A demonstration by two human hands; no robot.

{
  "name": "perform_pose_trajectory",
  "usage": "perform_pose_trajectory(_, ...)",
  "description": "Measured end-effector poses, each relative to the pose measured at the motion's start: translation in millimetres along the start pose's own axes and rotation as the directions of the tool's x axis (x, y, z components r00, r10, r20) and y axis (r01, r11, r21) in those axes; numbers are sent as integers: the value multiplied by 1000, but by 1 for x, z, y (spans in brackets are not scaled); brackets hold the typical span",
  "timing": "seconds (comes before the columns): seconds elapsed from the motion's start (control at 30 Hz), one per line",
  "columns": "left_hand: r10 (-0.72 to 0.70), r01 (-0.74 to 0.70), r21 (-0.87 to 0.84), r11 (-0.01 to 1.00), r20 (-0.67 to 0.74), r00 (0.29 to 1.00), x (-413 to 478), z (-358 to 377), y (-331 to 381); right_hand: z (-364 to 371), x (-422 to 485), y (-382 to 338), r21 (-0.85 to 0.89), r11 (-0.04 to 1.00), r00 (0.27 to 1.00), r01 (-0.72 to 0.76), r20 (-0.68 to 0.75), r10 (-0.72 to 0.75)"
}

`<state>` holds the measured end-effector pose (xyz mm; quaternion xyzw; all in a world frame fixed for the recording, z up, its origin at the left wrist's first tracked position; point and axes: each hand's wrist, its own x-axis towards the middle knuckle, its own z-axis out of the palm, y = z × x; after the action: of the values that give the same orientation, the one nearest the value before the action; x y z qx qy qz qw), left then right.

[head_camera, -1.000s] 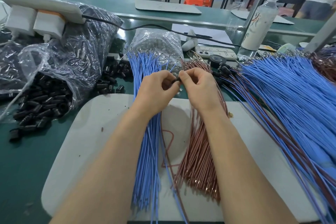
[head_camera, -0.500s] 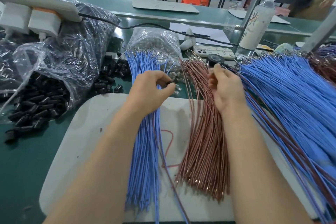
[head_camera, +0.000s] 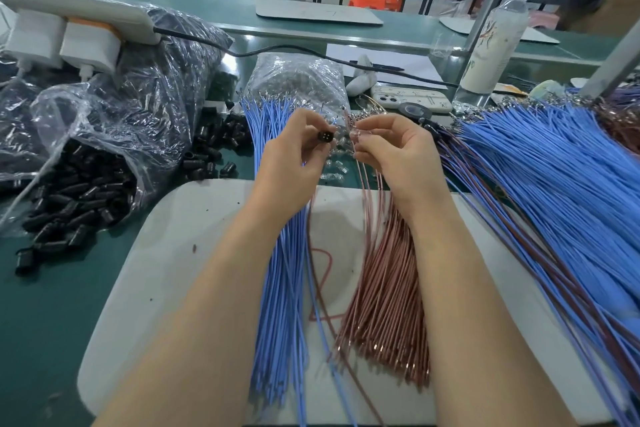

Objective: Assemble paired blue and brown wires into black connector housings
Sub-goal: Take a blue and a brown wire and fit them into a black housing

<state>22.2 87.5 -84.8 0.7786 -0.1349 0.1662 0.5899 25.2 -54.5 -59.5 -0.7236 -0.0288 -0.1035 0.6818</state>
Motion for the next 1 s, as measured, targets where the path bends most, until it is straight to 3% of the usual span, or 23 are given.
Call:
perform_pose_trajectory(0.37,-7,6,21,1000,32,999,2,0,-1,2,-10,-14,-210,946,967,246,119,-225)
perform_pose_trajectory(0.67,25,-30,105,994,55,998,2,1,-1,6,-11,-11,-416,836,931,359,101,-350)
perform_pose_trajectory(0.87,34,-42,203,978,43,998,0,1,4,7,-11,-12,-508,764,910,397,106,-402)
perform_pose_trajectory(1.0,91,-102,281,954,51,995,0,1,8,5,-10,-11,-472,808,930,352,81,-358)
